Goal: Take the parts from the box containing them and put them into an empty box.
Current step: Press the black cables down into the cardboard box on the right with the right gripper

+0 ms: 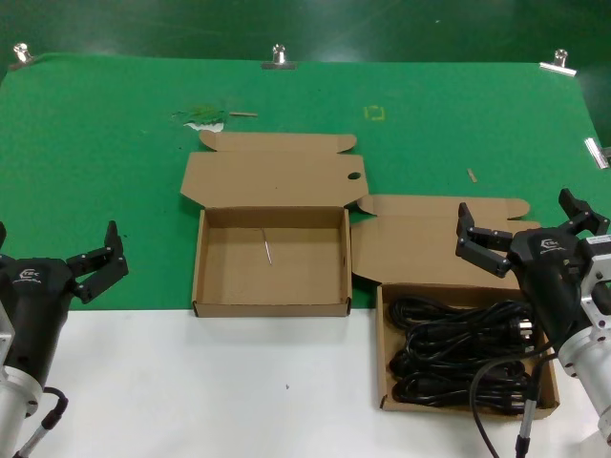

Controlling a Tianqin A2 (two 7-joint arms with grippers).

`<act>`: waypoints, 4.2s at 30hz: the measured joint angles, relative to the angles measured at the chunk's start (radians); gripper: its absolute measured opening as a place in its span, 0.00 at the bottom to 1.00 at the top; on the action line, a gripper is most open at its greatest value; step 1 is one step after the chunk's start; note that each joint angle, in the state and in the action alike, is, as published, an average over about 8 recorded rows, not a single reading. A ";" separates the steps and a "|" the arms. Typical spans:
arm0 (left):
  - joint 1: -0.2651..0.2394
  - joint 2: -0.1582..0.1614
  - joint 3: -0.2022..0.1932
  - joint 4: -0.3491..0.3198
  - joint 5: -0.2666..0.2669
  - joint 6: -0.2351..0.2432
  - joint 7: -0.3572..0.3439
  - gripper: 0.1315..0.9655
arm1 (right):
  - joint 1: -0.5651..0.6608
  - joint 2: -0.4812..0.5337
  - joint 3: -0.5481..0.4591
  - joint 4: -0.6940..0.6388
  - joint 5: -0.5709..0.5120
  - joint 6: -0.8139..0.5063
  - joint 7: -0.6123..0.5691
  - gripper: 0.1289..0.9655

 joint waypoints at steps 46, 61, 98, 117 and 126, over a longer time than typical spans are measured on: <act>0.000 0.000 0.000 0.000 0.000 0.000 0.000 0.75 | 0.000 0.001 -0.002 0.000 0.000 -0.001 0.000 1.00; 0.000 0.000 0.000 0.000 0.000 0.000 0.000 0.42 | 0.057 0.224 -0.103 -0.006 0.014 -0.214 0.036 1.00; 0.000 0.000 0.000 0.000 0.000 0.000 0.000 0.02 | 0.723 0.571 -0.435 -0.363 -0.118 -1.388 -0.295 1.00; 0.000 0.000 0.000 0.000 0.000 0.000 0.000 0.02 | 0.945 0.381 -0.591 -0.759 -0.397 -1.391 -0.484 1.00; 0.000 0.000 0.000 0.000 0.000 0.000 0.000 0.02 | 0.998 0.307 -0.617 -0.960 -0.449 -1.359 -0.587 1.00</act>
